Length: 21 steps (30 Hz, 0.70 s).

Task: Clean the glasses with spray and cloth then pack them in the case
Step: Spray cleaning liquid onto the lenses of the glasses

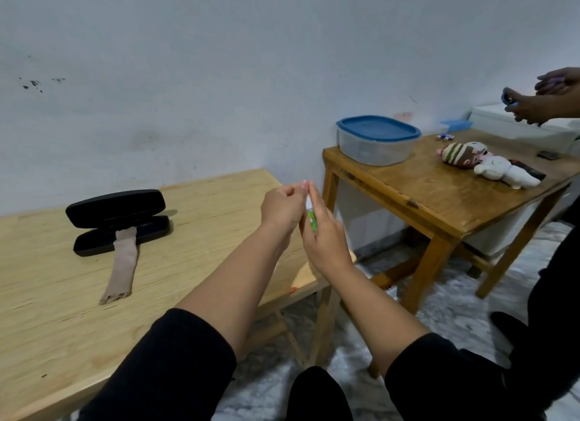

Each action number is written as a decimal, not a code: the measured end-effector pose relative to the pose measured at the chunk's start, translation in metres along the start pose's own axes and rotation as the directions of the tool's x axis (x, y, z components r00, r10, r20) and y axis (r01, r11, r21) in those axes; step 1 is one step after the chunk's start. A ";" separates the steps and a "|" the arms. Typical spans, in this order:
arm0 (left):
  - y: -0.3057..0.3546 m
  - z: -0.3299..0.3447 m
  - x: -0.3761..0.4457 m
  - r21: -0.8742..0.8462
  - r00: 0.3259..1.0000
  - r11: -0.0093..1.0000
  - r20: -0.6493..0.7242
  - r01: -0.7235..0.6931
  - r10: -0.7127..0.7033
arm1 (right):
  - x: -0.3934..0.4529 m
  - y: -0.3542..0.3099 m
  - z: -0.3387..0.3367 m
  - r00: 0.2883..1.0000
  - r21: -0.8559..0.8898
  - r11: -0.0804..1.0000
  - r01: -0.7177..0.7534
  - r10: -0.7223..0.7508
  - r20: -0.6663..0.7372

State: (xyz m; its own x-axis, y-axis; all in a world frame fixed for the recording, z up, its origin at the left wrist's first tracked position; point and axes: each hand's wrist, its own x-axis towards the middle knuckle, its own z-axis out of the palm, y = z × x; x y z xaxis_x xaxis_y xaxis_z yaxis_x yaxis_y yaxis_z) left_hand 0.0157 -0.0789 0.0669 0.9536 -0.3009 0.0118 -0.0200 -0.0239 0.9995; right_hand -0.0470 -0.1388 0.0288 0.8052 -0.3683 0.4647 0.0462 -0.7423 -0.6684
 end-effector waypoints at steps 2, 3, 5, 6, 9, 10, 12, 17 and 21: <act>0.003 0.000 0.003 -0.073 0.999 0.997 -0.033 0.020 -0.022 | 0.001 0.001 0.000 1.000 -0.048 0.999 0.024 -0.023 0.009; 0.008 -0.005 0.009 -0.162 0.996 0.987 -0.075 0.026 -0.038 | -0.001 0.003 0.000 0.999 -0.078 0.996 0.037 -0.035 0.030; 0.020 -0.025 0.028 -0.265 0.981 0.964 -0.193 -0.022 -0.031 | -0.014 0.014 0.002 0.996 -0.101 0.994 0.033 -0.024 0.084; 0.026 -0.037 0.036 -0.191 0.971 0.979 -0.238 -0.076 0.029 | -0.021 0.020 0.002 0.995 -0.086 0.996 0.012 -0.004 0.096; 0.029 -0.056 0.036 0.123 0.961 0.970 -0.159 -0.208 0.227 | -0.023 0.034 -0.001 0.996 0.033 0.996 -0.080 0.079 0.032; 0.021 -0.054 0.031 0.194 0.963 0.952 -0.086 -0.235 0.255 | -0.019 0.034 -0.003 0.994 0.080 0.991 -0.107 0.107 0.010; 0.000 -0.045 0.017 0.274 0.965 0.928 0.004 -0.252 0.261 | -0.010 0.030 -0.004 0.992 0.153 0.980 -0.123 0.126 -0.010; -0.045 -0.031 -0.012 0.384 0.985 0.907 0.053 -0.173 0.165 | -0.003 0.026 -0.002 0.994 0.190 0.977 -0.097 0.104 -0.027; -0.064 -0.024 -0.025 0.405 0.993 0.908 0.073 -0.112 0.090 | -0.005 0.032 -0.001 0.994 0.166 0.982 -0.089 0.099 -0.055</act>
State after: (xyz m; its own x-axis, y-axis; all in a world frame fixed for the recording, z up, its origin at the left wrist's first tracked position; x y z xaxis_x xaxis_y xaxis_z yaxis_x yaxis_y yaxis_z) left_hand 0.0000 -0.0465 0.0036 0.9234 -0.3708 0.0992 -0.2462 -0.3738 0.8943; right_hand -0.0503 -0.1616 0.0059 0.7720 -0.4704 0.4275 0.0719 -0.6037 -0.7940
